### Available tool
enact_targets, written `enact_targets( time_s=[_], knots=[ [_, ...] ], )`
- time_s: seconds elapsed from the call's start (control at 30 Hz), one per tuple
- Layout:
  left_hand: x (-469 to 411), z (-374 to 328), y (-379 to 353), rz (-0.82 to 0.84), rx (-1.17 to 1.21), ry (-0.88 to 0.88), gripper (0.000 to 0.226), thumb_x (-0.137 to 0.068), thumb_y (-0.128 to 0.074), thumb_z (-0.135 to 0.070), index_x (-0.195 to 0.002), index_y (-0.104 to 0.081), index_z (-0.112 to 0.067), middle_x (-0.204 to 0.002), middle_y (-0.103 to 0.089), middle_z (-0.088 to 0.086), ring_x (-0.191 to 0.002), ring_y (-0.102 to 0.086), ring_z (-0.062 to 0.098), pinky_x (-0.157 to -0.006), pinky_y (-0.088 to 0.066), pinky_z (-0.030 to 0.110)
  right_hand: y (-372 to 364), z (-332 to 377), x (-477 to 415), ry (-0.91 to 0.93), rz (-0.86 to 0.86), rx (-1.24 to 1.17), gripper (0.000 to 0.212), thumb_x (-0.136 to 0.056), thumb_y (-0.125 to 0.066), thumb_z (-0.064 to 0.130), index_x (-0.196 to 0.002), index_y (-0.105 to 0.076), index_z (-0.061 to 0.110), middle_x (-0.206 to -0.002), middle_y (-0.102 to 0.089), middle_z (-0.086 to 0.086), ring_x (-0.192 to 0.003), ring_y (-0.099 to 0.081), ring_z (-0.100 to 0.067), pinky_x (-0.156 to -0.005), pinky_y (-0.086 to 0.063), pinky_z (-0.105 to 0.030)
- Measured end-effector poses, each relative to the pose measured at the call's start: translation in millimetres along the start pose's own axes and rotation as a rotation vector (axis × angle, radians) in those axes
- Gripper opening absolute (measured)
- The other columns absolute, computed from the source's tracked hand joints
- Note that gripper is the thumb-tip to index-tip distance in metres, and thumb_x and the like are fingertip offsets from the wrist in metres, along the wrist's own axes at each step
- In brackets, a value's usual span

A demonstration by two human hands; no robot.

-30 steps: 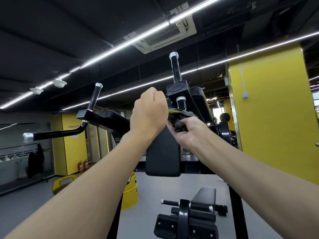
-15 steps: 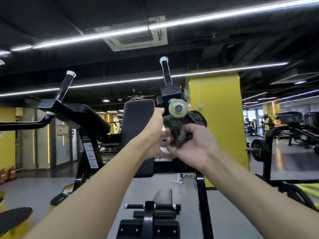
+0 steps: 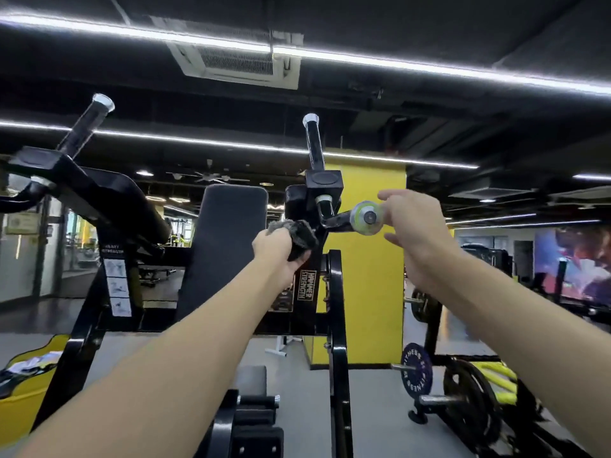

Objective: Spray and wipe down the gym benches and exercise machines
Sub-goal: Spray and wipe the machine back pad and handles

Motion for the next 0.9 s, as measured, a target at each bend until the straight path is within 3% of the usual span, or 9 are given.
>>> enact_targets(
  time_s=[0.13,0.27,0.37,0.43,0.5,0.57,0.7,0.83,0.9],
  knots=[
    [-16,-7,-24,0.051,0.036,-0.044,0.023,-0.095,-0.052,-0.021,-0.116,-0.055,-0.012,-0.113,-0.060,0.014,-0.097,-0.062,0.028,-0.063,-0.056,0.039,-21,22,-23,0.092,0.001,0.179,0.033,-0.100,-0.037,0.008,-0.122,-0.062,0.002,-0.120,-0.061,-0.016,-0.098,-0.051,-0.022,-0.072,-0.044,-0.029],
    [-39,-14,-48,0.071,-0.187,-0.292,0.030,-0.094,-0.067,-0.013,-0.120,-0.052,-0.014,-0.098,-0.061,0.004,-0.080,-0.061,0.014,-0.057,-0.055,0.025,-35,22,-34,0.231,-0.038,0.383,0.024,-0.102,-0.032,0.019,-0.096,-0.053,0.009,-0.081,-0.049,0.000,-0.081,-0.047,-0.023,-0.077,-0.040,-0.038],
    [-59,-22,-60,0.104,-0.455,-0.522,0.032,-0.096,-0.063,-0.007,-0.126,-0.053,-0.013,-0.106,-0.061,0.002,-0.084,-0.059,0.007,-0.057,-0.046,0.012,-32,21,-35,0.298,-0.068,0.421,0.022,-0.101,-0.033,0.020,-0.094,-0.053,0.014,-0.079,-0.048,0.009,-0.072,-0.045,-0.010,-0.072,-0.039,-0.034],
    [-71,-18,-67,0.146,-0.619,-0.588,0.028,-0.096,-0.061,-0.005,-0.121,-0.052,-0.012,-0.102,-0.058,0.000,-0.092,-0.060,0.012,-0.060,-0.043,0.013,-31,22,-36,0.325,-0.077,0.424,0.025,-0.100,-0.037,0.019,-0.082,-0.052,0.010,-0.075,-0.049,0.002,-0.070,-0.045,-0.019,-0.064,-0.037,-0.035],
    [-79,-10,-70,0.145,-0.764,-0.619,0.021,-0.095,-0.060,-0.006,-0.113,-0.052,-0.014,-0.097,-0.059,0.001,-0.085,-0.058,0.011,-0.057,-0.039,0.019,-31,24,-34,0.351,-0.085,0.429,0.031,-0.098,-0.038,0.020,-0.090,-0.061,0.000,-0.087,-0.061,-0.010,-0.081,-0.054,-0.028,-0.074,-0.045,-0.041],
    [-79,-6,-68,0.111,-0.826,-0.632,0.020,-0.092,-0.059,-0.004,-0.110,-0.058,-0.013,-0.093,-0.061,0.003,-0.077,-0.055,0.009,-0.053,-0.037,0.022,-32,23,-31,0.347,-0.079,0.394,0.037,-0.098,-0.039,0.019,-0.106,-0.064,-0.007,-0.101,-0.064,-0.013,-0.092,-0.056,-0.022,-0.084,-0.049,-0.042],
    [-68,-9,-62,0.195,-0.910,-0.650,0.035,-0.079,-0.057,0.010,-0.101,-0.066,-0.016,-0.087,-0.065,0.006,-0.076,-0.062,0.018,-0.052,-0.049,0.027,-33,23,-30,0.367,-0.035,0.366,0.038,-0.097,-0.040,0.016,-0.107,-0.062,-0.013,-0.072,-0.059,-0.015,-0.056,-0.044,-0.013,-0.053,-0.037,-0.028],
    [-65,-28,-57,0.316,-0.911,-0.684,0.041,-0.075,-0.058,0.016,-0.101,-0.071,-0.014,-0.091,-0.070,0.012,-0.087,-0.069,0.029,-0.068,-0.061,0.041,-34,21,-28,0.344,0.000,0.298,0.037,-0.097,-0.039,0.013,-0.102,-0.058,-0.019,-0.074,-0.046,-0.011,-0.042,-0.038,-0.006,-0.034,-0.024,-0.016],
    [-64,-32,-61,0.283,-0.939,-0.662,0.041,-0.078,-0.059,0.014,-0.107,-0.070,-0.013,-0.098,-0.069,0.012,-0.095,-0.067,0.028,-0.066,-0.056,0.031,-34,20,-27,0.332,0.006,0.307,0.038,-0.096,-0.038,0.013,-0.101,-0.058,-0.019,-0.073,-0.046,-0.010,-0.036,-0.039,-0.004,-0.033,-0.023,-0.016]
  ],
)
Point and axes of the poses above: each hand's wrist, its own x-axis away from the middle knuckle, its own y-axis out of the back of the hand, z = x × y, the point moved 6 cm from there along -x, towards the middle knuckle
